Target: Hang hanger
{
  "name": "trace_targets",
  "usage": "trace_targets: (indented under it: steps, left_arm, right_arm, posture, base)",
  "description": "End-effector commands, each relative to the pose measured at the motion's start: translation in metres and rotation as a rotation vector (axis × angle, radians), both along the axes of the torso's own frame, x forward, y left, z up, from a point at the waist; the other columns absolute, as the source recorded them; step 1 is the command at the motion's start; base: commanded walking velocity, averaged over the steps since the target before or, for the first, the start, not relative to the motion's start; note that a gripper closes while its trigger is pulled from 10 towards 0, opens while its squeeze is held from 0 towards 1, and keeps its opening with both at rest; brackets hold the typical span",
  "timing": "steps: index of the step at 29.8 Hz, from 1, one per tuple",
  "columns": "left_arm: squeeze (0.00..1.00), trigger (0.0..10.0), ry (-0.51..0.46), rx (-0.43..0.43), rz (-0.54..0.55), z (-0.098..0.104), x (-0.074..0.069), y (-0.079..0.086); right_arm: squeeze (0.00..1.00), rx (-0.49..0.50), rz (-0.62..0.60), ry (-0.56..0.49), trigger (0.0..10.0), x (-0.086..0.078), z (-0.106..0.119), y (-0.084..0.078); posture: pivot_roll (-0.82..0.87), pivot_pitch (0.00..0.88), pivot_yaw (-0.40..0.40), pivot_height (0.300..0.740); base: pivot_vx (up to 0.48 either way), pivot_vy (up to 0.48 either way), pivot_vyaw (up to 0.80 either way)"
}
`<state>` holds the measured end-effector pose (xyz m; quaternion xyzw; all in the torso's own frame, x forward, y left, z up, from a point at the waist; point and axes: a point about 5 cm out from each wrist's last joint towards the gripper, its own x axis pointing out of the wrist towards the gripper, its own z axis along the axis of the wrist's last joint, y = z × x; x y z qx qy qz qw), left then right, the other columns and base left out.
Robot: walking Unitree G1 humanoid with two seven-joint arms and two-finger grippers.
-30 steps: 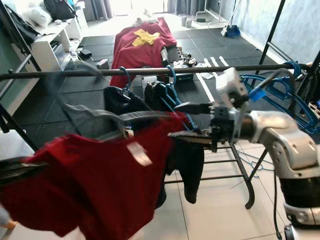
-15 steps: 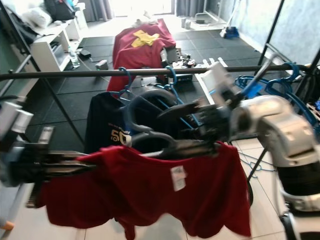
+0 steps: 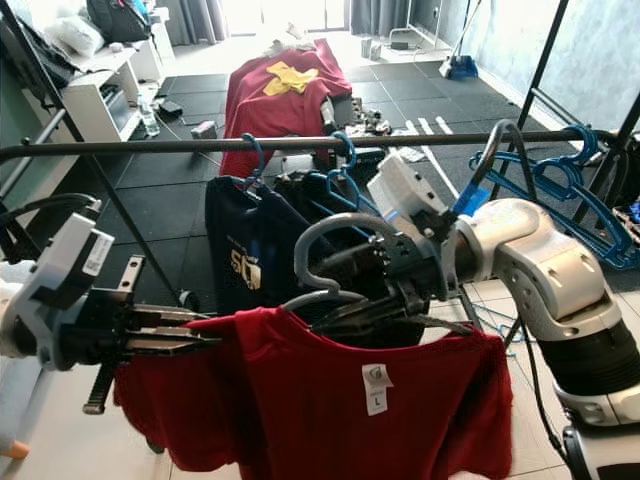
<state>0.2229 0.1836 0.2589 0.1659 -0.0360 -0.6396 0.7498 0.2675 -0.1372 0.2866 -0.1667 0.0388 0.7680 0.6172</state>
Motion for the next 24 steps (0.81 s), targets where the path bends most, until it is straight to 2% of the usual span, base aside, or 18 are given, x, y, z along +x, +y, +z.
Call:
trace_targets:
  steps: [1,8,10,11,13,14,17,24]
  left_arm:
    - [0.00,10.0,-0.032,-0.005,-0.030,0.004,-0.001,-0.004]
    - [0.00,10.0,-0.051,0.009,-0.031,0.005,0.000,-0.006]
    - [0.00,10.0,-0.030,-0.003,-0.037,0.006,0.001,-0.006]
    - [0.73,10.0,0.028,-0.039,-0.047,0.008,0.002,-0.006]
    - [0.73,10.0,0.028,-0.039,-0.047,0.008,0.002,-0.006]
    - [1.00,10.0,0.074,-0.083,-0.052,0.012,0.003,-0.006]
    - [1.00,10.0,0.120,-0.101,-0.061,0.013,0.004,-0.002]
    - [1.00,10.0,0.111,-0.094,-0.010,0.009,0.009,0.009]
  right_arm:
    - [0.00,-0.041,-0.031,-0.018,0.0,0.002,0.000,-0.003]
    - [0.00,-0.079,-0.056,-0.031,0.0,0.005,-0.004,-0.004]
    - [0.00,-0.081,-0.062,-0.034,0.0,0.005,-0.005,-0.004]
    - [0.00,-0.080,-0.068,-0.037,0.0,0.006,-0.005,-0.004]
    - [0.00,-0.080,-0.068,-0.037,0.0,0.006,-0.005,-0.004]
    - [0.00,-0.077,-0.073,-0.041,0.0,0.006,-0.004,-0.005]
    - [0.00,-0.069,-0.084,-0.049,0.0,0.008,-0.003,-0.005]
    - [0.00,-0.059,-0.102,-0.064,0.0,0.010,0.000,-0.006]
  posture:
    - [-0.13,0.043,0.014,0.740]
    - [-0.13,0.046,0.016,0.740]
    - [-0.13,0.048,0.016,0.740]
    - [-0.13,0.050,0.017,0.740]
    - [-0.13,0.050,0.017,0.740]
    - [-0.13,0.050,0.017,0.740]
    - [-0.13,0.052,0.018,0.740]
    - [-0.14,0.055,0.020,0.740]
  base:
    - [0.000,0.000,0.00]
    - [0.000,0.000,0.00]
    - [0.000,0.000,0.00]
    - [0.000,0.000,0.00]
    - [0.000,0.000,0.00]
    - [0.000,0.000,0.00]
    - [0.000,0.000,0.00]
    - [0.000,0.000,0.00]
